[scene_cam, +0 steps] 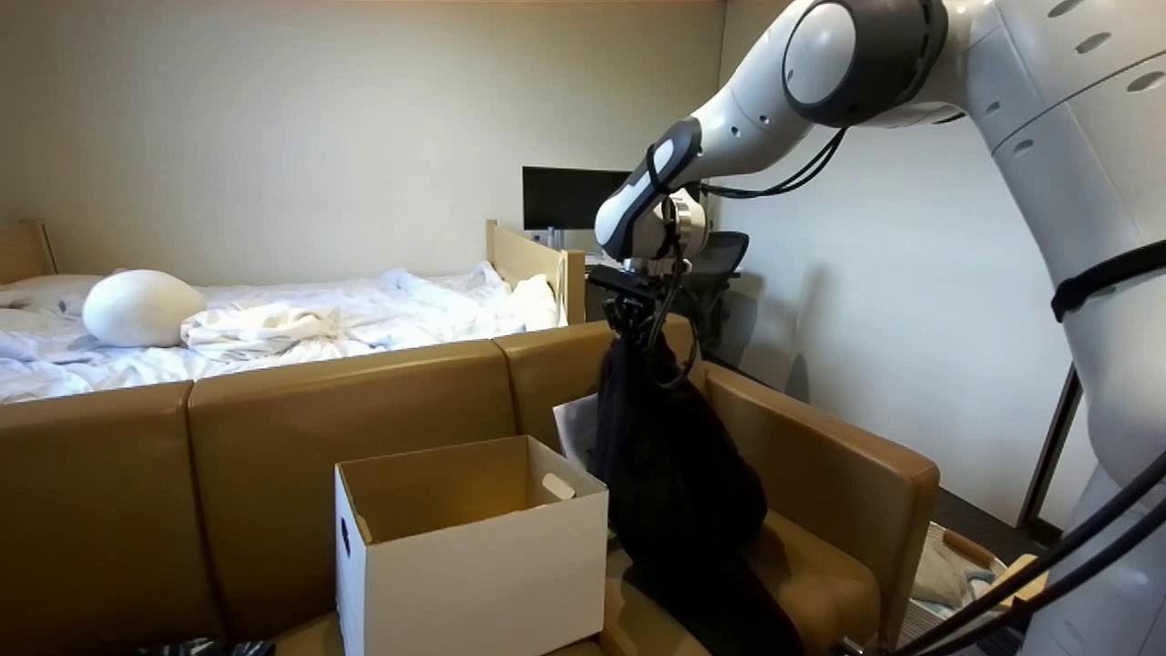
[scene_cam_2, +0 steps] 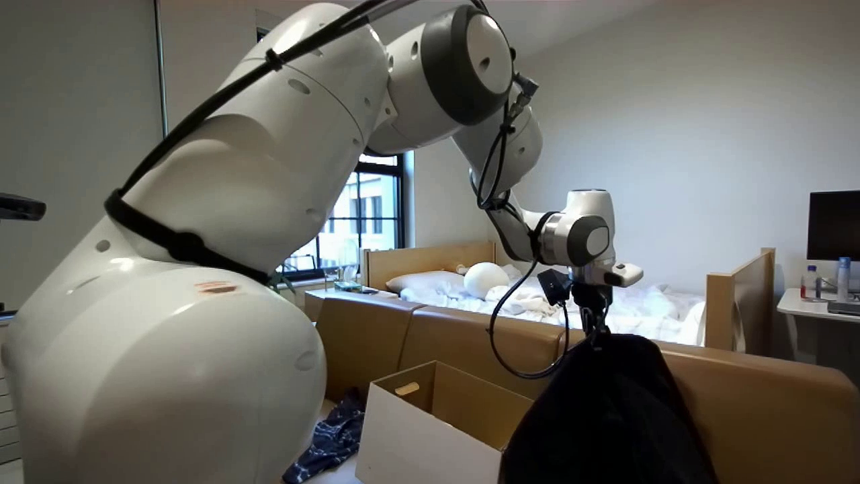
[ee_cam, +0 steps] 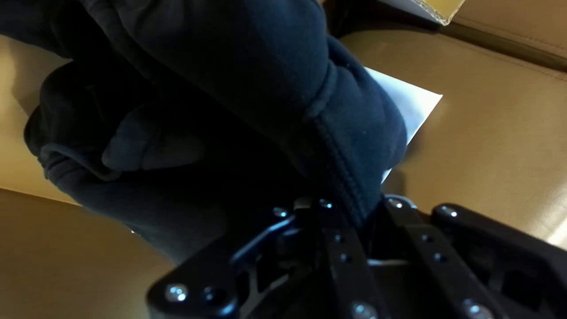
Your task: Put the black jersey inside the box
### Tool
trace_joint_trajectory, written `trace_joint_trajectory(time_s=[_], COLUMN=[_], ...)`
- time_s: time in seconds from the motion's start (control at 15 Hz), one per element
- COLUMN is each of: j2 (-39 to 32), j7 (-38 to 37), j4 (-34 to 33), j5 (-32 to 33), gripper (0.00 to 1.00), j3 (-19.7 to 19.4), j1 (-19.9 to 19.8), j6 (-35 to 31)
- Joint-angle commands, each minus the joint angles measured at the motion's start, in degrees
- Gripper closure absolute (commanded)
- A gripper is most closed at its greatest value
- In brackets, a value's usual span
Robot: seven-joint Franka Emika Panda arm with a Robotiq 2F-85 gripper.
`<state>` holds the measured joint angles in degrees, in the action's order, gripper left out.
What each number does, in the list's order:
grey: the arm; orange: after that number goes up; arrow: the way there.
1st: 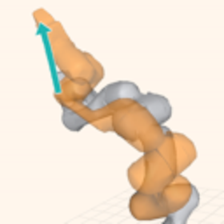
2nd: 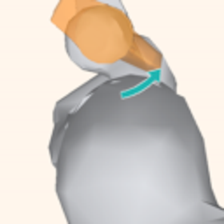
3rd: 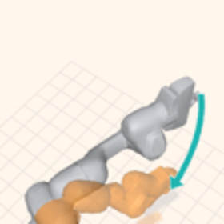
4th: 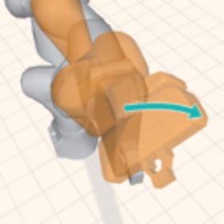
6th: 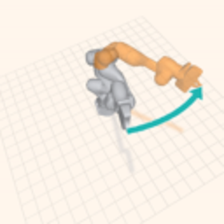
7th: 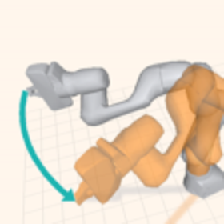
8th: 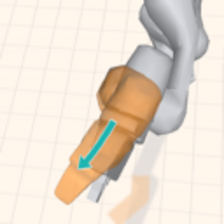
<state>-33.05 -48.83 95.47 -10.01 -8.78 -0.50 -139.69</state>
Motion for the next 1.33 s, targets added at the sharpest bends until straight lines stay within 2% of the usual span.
trace_joint_trajectory(time_s=[0.0, 0.07, 0.13, 0.4, 0.67, 0.8, 0.87, 1.07, 1.27], j2=[0.9, 1.4, 1.5, 11.6, 19.3, 23.6, 25.4, 30.8, 36.8], j7=[-0.1, -0.1, -0.1, 0.0, -5.1, -11.7, -16.2, -30.9, -44.1], j4=[1.0, 1.6, 1.8, 10.0, 15.0, 17.0, 17.4, 16.2, 15.5], j5=[0.1, 0.2, 0.2, 7.7, 17.1, 24.5, 28.8, 42.9, 57.0], gripper=[0.84, 0.84, 0.92, 0.92, 0.92, 0.92, 0.92, 0.92, 0.92], j3=[0.1, 0.1, 0.0, -2.5, -5.9, -8.0, -10.6, -14.9, -15.1], j1=[-0.1, -0.1, -0.1, 4.1, 9.0, 11.7, 14.5, 19.6, 22.0], j6=[0.1, 0.0, 0.0, -7.4, -15.3, -18.2, -18.8, -16.8, -16.2])
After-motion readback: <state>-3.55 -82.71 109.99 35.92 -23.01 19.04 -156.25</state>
